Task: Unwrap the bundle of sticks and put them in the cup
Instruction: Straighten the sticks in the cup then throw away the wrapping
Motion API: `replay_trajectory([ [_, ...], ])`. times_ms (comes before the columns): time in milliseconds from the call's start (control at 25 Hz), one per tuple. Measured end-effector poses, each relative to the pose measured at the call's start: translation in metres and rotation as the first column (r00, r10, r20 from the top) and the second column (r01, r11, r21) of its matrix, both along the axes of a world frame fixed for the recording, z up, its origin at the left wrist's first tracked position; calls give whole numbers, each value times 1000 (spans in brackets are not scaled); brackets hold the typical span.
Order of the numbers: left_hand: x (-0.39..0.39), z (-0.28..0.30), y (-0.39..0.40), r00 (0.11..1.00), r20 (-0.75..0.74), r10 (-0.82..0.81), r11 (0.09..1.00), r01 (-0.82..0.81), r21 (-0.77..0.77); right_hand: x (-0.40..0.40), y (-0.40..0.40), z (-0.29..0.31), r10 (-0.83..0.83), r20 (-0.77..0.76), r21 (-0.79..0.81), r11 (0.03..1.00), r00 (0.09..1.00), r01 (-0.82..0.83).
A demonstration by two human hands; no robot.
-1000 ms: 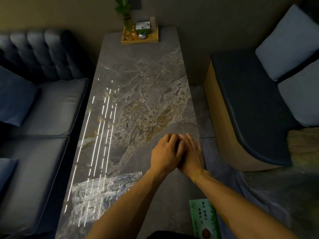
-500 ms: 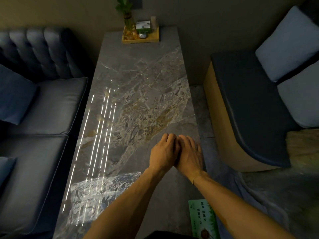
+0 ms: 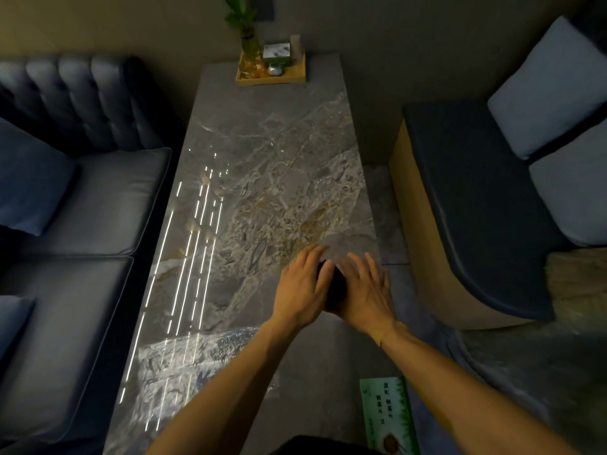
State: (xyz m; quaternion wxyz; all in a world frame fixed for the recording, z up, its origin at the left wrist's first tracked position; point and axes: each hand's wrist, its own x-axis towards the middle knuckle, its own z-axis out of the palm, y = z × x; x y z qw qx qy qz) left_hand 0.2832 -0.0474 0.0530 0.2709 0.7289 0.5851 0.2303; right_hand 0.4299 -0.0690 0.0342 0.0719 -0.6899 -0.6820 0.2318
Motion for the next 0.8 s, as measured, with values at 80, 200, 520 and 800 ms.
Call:
replay_trajectory([
  [80, -17, -7, -14, 996, 66, 66, 997, -68, 23, 5, -2, 2, -11, -72, 0, 1000, 997, 12],
  [200, -33, -17, -39, 1000, 8, -8, 1000, 8, -10, 15, -2, 3, 30, -137, 5, 1000, 990, -30],
  [520, -31, -12, -34, 998, 37, -46, 996, 49, -70, 19, 9, 8, 107, -164, -5, 994, 981, -109],
  [800, -37, -26, -34, 999, -7, 39, 991, -40, -127, 20, 0, 7, 54, -209, 20, 999, 976, -51],
])
